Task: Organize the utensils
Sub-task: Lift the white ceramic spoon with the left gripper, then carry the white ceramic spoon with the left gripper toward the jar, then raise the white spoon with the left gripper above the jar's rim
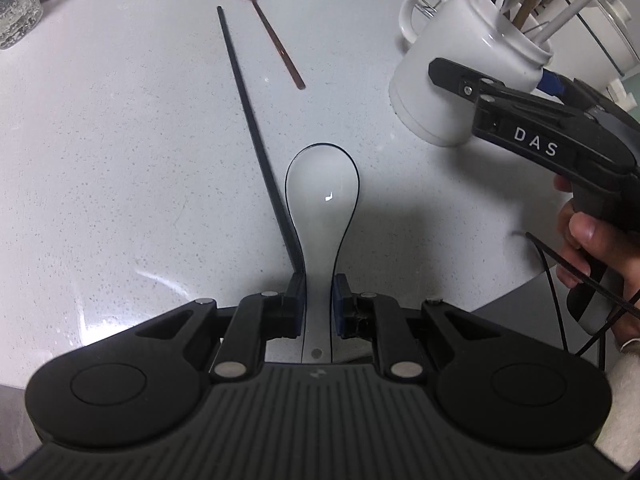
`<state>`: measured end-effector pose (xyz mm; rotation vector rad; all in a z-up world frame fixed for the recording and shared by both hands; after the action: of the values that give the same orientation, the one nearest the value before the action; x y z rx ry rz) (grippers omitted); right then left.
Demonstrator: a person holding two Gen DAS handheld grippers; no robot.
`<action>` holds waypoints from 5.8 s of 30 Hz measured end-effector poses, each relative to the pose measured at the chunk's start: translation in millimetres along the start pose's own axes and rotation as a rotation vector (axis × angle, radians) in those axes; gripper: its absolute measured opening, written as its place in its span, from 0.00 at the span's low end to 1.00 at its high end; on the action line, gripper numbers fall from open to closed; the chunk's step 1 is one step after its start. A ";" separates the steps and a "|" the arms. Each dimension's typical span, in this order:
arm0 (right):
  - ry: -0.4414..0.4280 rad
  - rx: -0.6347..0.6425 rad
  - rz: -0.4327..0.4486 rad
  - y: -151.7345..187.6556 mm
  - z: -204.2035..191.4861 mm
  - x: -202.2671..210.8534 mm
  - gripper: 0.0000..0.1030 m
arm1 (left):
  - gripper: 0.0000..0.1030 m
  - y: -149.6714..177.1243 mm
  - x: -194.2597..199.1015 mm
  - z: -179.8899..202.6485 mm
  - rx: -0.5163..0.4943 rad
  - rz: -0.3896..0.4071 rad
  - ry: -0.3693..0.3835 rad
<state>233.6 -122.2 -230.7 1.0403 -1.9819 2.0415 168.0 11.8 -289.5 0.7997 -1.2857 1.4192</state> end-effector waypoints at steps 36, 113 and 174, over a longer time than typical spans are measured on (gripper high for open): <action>-0.014 0.050 -0.012 1.9 -1.1 -1.1 0.88 | 0.37 71.1 -10.1 -28.9 0.493 -0.010 0.452; -0.004 -0.006 0.009 -1.1 -3.2 -0.3 0.98 | 0.42 -66.4 16.6 -13.8 -0.520 0.073 0.305; 0.018 0.004 -0.012 -9.9 -2.4 -16.8 0.89 | 0.05 -137.9 91.3 -2.6 -0.588 0.211 -0.184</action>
<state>250.6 -112.4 -231.1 1.0277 -1.9590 2.0430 275.8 24.7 -164.7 0.4055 -1.8539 1.0465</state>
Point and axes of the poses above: each gripper's, at about its wrist camera, not at the fingertips, and x roughly against the way its jaws point, z to its right, y to its underside, the point moved 10 cm from there along -x, roughly the way its jaws point, and after that the axes turned 8 degrees about -x, right-handed, at the moved point
